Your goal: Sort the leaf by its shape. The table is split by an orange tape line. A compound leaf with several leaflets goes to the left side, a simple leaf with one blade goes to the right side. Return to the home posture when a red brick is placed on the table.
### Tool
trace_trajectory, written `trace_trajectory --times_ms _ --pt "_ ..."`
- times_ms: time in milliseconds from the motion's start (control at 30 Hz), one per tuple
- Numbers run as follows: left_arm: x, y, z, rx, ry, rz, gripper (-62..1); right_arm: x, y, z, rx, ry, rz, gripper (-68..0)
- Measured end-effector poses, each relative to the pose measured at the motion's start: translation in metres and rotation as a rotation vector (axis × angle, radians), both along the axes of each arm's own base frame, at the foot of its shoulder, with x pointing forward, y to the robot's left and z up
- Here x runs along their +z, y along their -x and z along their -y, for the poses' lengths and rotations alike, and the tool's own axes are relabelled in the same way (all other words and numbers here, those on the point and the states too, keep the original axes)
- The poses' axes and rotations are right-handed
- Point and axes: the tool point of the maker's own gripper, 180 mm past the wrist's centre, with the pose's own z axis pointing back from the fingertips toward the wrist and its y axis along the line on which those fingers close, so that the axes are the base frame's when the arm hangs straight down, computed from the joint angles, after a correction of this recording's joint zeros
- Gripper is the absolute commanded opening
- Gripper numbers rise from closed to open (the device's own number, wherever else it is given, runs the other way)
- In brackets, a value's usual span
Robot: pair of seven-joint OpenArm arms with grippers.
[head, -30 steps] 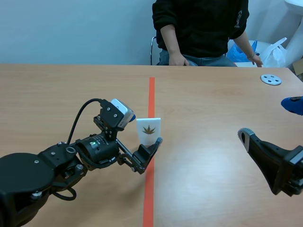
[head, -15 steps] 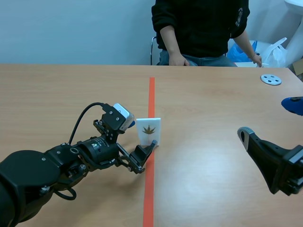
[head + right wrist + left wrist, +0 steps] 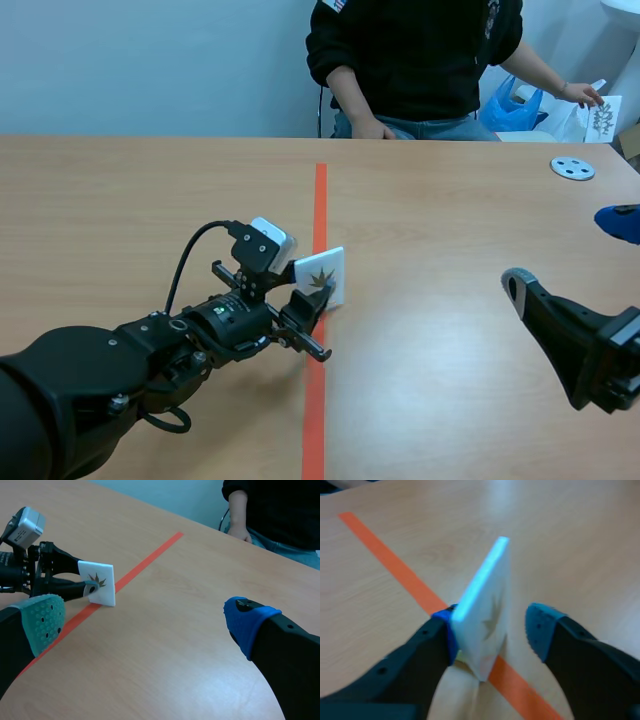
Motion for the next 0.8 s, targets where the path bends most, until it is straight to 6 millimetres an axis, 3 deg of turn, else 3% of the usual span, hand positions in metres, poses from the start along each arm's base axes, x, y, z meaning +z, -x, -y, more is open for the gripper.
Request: trace_trajectory --times_ms 100,300,567,800 --pt "0.000 -0.001 -0.003 0.013 0.009 -0.004 -51.7 0.000 0.000 0.000 0.000 0.000 0.000 0.4" --pt "0.000 -0.001 -0.002 0.014 0.010 -0.005 -55.4 0.000 0.000 0.000 0.000 0.000 0.000 0.4" --pt "0.003 -0.004 -0.010 0.034 0.040 -0.015 -55.6 0.000 0.000 0.000 0.000 0.000 0.000 0.4" --pt "0.035 -0.006 -0.044 0.084 0.082 0.031 -55.3 0.000 0.000 0.000 0.000 0.000 0.000 0.4"
